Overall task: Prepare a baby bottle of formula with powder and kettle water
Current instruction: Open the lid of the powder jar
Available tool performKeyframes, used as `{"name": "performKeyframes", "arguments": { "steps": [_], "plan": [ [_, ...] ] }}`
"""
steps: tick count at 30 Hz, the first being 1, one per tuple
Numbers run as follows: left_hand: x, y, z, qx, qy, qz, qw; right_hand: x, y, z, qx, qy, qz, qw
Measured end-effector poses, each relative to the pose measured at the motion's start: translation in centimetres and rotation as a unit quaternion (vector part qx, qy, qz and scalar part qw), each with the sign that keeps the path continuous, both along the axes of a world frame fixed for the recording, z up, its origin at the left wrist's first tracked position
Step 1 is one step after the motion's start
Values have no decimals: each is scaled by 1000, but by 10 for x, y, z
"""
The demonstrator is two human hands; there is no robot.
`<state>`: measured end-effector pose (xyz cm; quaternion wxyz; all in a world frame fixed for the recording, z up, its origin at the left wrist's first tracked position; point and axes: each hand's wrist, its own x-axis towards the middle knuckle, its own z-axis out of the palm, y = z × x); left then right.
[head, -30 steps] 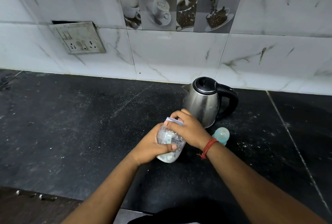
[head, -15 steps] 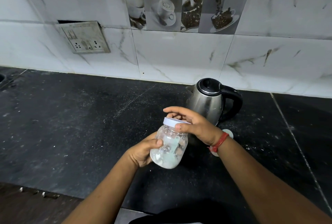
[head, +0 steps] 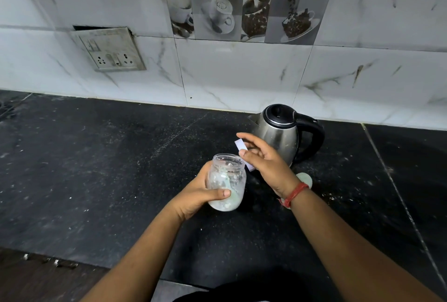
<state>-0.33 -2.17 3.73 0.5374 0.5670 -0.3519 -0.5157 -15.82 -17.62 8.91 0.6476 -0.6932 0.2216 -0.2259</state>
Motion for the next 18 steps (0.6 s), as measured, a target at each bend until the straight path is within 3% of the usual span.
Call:
{"name": "performKeyframes", "arguments": {
  "steps": [8,14,18],
  "plan": [
    [9,4,-21,19,-93,149,984,-1,6,-29,-50,82,-113,989],
    [18,6,-36,40,-152,179,971,3,16,-57,-107,216,-120,963],
    [25,11,-49,65,-176,201,962,3,24,-78,-190,251,-136,939]
  ]
}}
